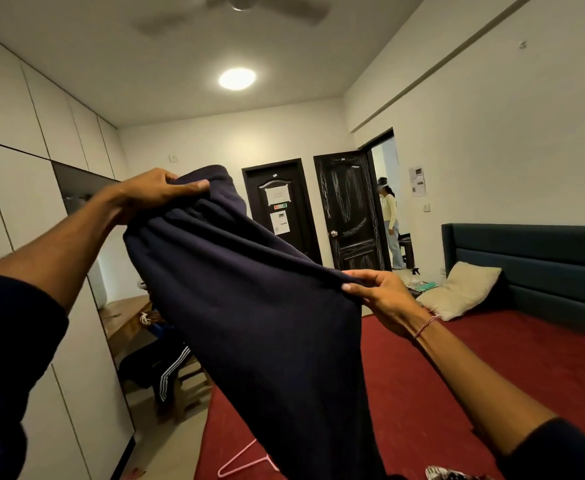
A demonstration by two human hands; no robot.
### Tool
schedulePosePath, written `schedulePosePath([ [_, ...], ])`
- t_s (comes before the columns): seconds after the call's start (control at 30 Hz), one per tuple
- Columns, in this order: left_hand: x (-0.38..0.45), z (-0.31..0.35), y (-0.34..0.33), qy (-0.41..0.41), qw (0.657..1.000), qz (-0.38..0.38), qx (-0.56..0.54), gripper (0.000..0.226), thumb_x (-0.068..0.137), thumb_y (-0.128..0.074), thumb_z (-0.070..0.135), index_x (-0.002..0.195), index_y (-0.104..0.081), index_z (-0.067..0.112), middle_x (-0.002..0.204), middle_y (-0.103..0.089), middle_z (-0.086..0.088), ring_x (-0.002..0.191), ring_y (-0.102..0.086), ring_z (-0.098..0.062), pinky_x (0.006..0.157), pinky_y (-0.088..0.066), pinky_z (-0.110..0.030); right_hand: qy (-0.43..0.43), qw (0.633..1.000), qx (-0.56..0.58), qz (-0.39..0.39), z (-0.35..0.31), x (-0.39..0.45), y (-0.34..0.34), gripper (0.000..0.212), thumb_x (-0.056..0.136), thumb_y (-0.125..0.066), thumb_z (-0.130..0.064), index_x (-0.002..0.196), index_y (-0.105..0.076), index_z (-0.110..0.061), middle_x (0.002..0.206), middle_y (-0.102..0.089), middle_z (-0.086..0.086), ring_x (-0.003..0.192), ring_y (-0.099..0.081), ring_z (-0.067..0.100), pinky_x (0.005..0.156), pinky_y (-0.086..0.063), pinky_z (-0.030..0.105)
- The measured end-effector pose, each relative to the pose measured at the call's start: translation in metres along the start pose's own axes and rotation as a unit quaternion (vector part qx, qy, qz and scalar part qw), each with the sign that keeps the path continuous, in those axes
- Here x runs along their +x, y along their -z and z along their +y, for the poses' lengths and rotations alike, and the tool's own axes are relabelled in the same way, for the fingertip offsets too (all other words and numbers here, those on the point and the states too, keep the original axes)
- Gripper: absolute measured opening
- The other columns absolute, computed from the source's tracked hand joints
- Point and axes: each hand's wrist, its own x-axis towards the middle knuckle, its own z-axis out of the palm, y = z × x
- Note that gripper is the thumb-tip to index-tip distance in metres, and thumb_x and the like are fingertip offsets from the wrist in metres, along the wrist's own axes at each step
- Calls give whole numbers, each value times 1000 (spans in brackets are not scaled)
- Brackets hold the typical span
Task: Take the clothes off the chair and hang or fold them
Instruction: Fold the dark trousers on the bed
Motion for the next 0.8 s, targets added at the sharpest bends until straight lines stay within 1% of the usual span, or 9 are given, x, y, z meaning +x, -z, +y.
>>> schedulePosePath([
  [0.1, -7, -10, -3, -7, 999, 34, -24, 83, 44, -77, 75, 88, -71, 5, 74, -72, -6, 61, -67, -18, 56, -55, -29, -3, 1000, -5, 28, -2, -7, 3, 30, 79, -77, -1, 109, -73, -1, 106, -74, 16, 100, -72, 26, 78, -59, 28],
  [0.23, -26, -2, -12, -27, 995, 86, -41, 68, 65, -79, 65, 99, -73, 5, 93, -73, -13, 80, -67, -25, 77, -57, -39, -22, 999, 9, -28, -17, -27, 8, 30, 91, -68, -11, 118, -67, 3, 105, -72, 11, 94, -69, 19, 74, -57, 27],
  [0.3, -35, 11, -17, -38, 993, 105, -42, 62, 71, -76, 60, 101, -73, 5, 95, -72, -15, 81, -66, -25, 80, -57, -41, -16, 999, 38, -26, -27, -37, 11, 28, 95, -63, -10, 120, -62, 4, 104, -70, 11, 90, -68, 17, 75, -58, 26],
  [0.43, -50, 49, -29, -47, 991, 122, -31, 50, 76, -75, 59, 91, -72, 11, 85, -71, -5, 75, -65, -19, 67, -54, -30, -16, 996, 86, 20, -56, -48, 29, 21, 98, -60, -10, 115, -63, 2, 101, -73, 10, 90, -69, 17, 77, -59, 25],
  [0.5, -56, 68, -37, -46, 990, 125, -45, 44, 77, -75, 57, 89, -71, 15, 84, -71, -3, 74, -66, -18, 67, -54, -29, -10, 997, 64, 30, -74, -53, 46, 13, 97, -62, -10, 106, -68, -3, 97, -74, 9, 87, -70, 17, 79, -60, 28],
  [0.57, -62, 82, -46, -49, 988, 131, -71, 48, 79, -75, 56, 96, -72, 11, 89, -72, -5, 77, -68, -18, 71, -56, -30, 0, 998, 42, 44, -96, -56, 61, 8, 96, -63, -11, 98, -70, -7, 89, -75, 6, 79, -70, 15, 75, -60, 29],
  [0.63, -70, 86, -56, -34, 986, 130, -95, 53, 79, -74, 56, 102, -72, 8, 91, -73, -5, 77, -69, -17, 67, -59, -28, 15, 997, 10, 77, -114, -49, 70, 8, 94, -65, -11, 96, -71, -6, 84, -74, 4, 74, -69, 12, 69, -58, 28],
  [0.7, -78, 78, -66, -4, 986, 122, -115, 56, 81, -72, 56, 104, -70, 6, 91, -72, -6, 74, -69, -18, 62, -59, -27, 43, 991, -47, 117, -126, -35, 73, 16, 91, -70, -13, 101, -72, -2, 90, -72, 7, 79, -66, 16, 76, -55, 32],
  [0.8, -91, 48, -84, 56, 980, 113, -155, 56, 85, -68, 56, 108, -68, 5, 94, -72, -7, 74, -68, -19, 63, -60, -29, 92, 970, -176, 139, -130, -10, 63, 13, 87, -68, -20, 79, -74, -11, 78, -67, 0, 75, -59, 14, 73, -50, 35],
])
